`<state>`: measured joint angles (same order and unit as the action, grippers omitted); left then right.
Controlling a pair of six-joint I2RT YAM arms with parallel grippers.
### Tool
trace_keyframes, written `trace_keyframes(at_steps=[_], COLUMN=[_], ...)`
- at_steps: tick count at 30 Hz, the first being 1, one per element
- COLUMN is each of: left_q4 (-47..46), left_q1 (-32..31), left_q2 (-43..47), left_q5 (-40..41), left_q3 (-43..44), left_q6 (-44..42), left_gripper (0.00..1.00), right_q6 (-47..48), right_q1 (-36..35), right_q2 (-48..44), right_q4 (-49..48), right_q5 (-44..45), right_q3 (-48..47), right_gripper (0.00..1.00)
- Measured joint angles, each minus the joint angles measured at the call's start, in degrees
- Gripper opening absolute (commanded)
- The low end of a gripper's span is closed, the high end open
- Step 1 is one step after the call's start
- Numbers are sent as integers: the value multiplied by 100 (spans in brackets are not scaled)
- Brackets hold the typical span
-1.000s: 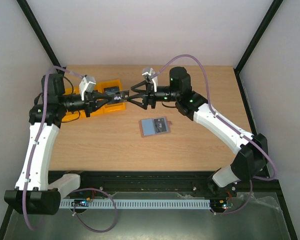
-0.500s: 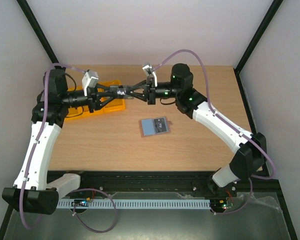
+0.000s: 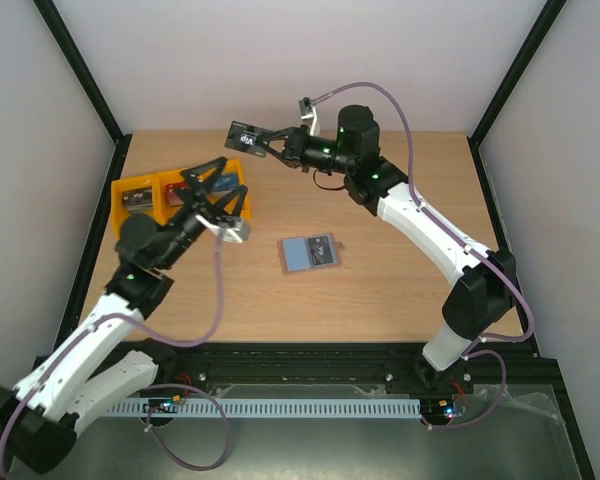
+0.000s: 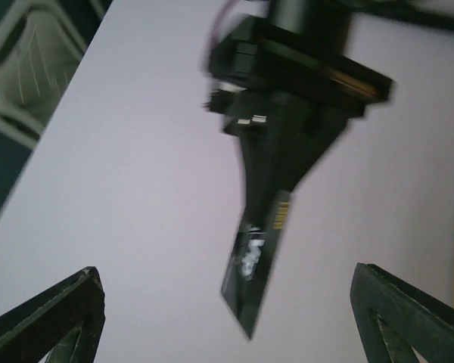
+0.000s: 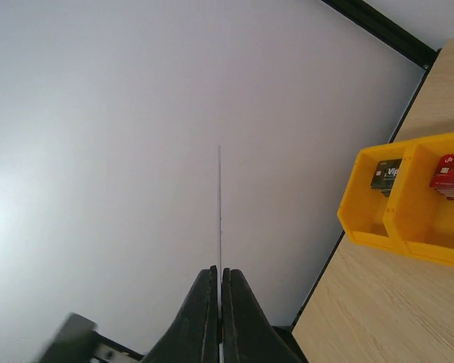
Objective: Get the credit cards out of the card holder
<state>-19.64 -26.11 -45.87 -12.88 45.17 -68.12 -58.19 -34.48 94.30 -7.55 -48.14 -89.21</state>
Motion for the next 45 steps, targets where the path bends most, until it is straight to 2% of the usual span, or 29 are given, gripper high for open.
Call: trace_keyframes(at_steps=[3,5,9,12,15,16,20,24,26,27,31,35,37,38,43,45], left_q4=[-1073,-1690,-2343,-2533,-2535,-2505,-2356,-1832,-1543,-1397,-564,356,914,1211,2946,3333], left_q1=[-232,-308,-339,-354,-363,-363,-387,-444,-450,-448,-304,184,610,951,3512,4238], left_q2=[-525,-1058,-1453,-1464,-1449,-1451,-1445,-1429,-1390,-1360,-1222,-1023,-949,-935,-1460,-1878], left_q5=[181,398,772,925,1023,1067,1266,1423,1464,1486,1663,1759,1539,1399,507,216], left_q3=[-463,-507,-483,-398,-343,-341,-258,-2,98,144,485,791,918,979,1554,1718], left_q6=[-1399,-2151,-2859,-3130,-3237,-3292,-3250,-3034,-2892,-2806,-2354,-1867,-1633,-1532,-1388,-1467], left_gripper=[84,76,43,29,7,3,2,2,2,2,2,2,2,2,2,2], right_q6=[-76,-76,-52,-24,-15,-13,-11,-9,-9,-9,-13,59,138,278,931,1180], right_q1=[-44,-92,-179,-212,-234,-238,-240,-240,-236,-236,-208,-72,57,142,483,592], right_q2=[26,26,26,26,26,26,26,33,44,57,144,179,177,175,160,146], right_q4=[173,236,382,452,431,431,426,426,431,431,485,647,780,911,1648,1908], right_q5=[96,127,153,155,125,105,48,39,39,35,-52,-118,-70,-46,188,282], right_q3=[-107,-133,-162,-229,-308,-343,-411,-417,-428,-437,-479,-496,-509,-525,-577,-579], right_gripper=[2,2,2,2,2,2,2,2,6,11,46,71,93,100,99,99])
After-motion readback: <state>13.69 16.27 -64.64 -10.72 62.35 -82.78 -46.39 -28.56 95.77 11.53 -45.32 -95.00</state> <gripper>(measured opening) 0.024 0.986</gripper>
